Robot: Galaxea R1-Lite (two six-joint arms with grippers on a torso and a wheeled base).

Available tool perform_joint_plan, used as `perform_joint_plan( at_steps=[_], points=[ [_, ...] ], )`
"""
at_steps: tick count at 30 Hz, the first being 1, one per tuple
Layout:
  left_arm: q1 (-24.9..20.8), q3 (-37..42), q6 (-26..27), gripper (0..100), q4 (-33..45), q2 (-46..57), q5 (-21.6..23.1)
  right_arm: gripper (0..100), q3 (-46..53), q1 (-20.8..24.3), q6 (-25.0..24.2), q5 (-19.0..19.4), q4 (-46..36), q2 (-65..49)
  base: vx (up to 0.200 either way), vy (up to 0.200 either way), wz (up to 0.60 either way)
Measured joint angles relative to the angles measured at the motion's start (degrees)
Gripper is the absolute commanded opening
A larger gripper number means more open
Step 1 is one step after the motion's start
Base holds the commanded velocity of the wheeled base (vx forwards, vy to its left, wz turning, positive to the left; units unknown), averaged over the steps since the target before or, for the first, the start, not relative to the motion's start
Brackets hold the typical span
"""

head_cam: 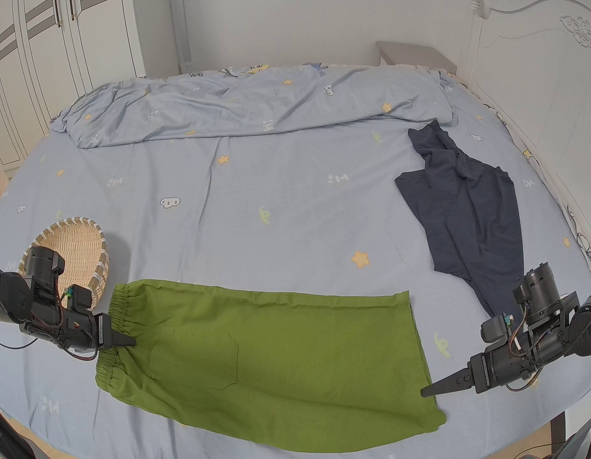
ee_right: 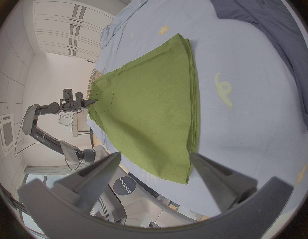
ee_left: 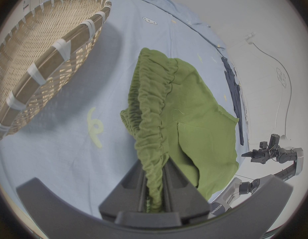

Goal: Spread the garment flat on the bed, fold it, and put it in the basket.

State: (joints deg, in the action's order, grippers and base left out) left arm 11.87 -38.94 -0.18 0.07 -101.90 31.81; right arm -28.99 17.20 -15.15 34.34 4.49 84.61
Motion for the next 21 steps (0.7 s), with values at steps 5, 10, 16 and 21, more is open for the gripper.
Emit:
perform_joint_plan(
  at_steps=[5, 10, 16, 21],
  points=[
    [0.1, 0.0, 0.0, 0, 1.4, 2.8, 0.0, 100, -1.5, -0.7, -0.3, -1.4, 0.0, -0.4, 0.0, 0.0, 0.0],
    [0.4, -1.5, 0.0, 0, 8.9, 9.0, -0.1, 100, -7.2, -1.0, -1.7, -6.9, -1.6, -2.6, 0.0, 0.0, 0.0],
    [3.2, -6.9, 1.9, 0, 19.9, 15.3, -0.4, 100, -13.5, -0.1, -2.5, -16.1, -6.4, -4.7, 0.0, 0.0, 0.0],
    [7.3, -10.3, 3.5, 0, 21.9, 17.7, -0.5, 100, -14.5, 0.5, -2.8, -19.0, -7.8, -5.7, 0.0, 0.0, 0.0]
  ],
)
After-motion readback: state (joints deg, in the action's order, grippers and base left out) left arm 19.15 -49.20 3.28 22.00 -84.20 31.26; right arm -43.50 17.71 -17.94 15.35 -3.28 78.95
